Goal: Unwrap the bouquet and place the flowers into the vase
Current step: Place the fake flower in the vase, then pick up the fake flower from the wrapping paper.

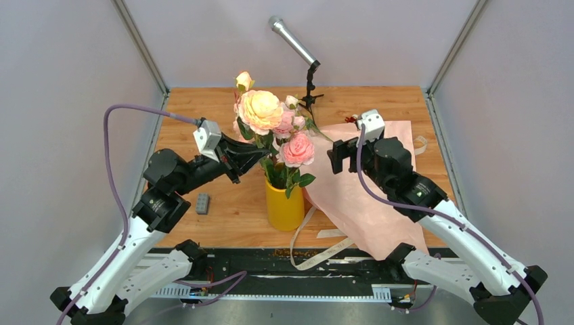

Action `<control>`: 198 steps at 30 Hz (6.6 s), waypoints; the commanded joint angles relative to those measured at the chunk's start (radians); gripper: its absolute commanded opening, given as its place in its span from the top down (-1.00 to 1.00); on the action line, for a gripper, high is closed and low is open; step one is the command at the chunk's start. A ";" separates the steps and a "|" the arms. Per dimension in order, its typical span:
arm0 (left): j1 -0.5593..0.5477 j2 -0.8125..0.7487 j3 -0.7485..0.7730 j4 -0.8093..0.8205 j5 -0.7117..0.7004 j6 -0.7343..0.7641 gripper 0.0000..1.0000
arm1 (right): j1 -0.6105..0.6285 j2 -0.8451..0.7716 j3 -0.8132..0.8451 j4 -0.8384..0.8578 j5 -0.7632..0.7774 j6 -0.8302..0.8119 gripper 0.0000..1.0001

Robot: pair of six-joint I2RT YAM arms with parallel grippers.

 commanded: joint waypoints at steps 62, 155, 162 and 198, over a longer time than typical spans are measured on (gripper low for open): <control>0.003 -0.178 -0.010 -0.456 -0.189 0.064 -0.89 | -0.004 -0.009 -0.016 0.049 -0.039 0.044 -0.82; 0.404 0.017 -0.164 -0.382 -0.475 0.004 -1.00 | -0.352 0.907 0.471 0.125 -0.392 -0.107 1.00; 0.405 -0.027 -0.128 -0.395 -0.401 -0.048 -1.00 | -0.358 0.693 0.355 0.171 -0.463 -0.032 1.00; 0.404 -0.065 0.374 -0.375 0.221 -0.270 -0.95 | -0.015 -0.095 0.140 0.730 -1.044 0.350 1.00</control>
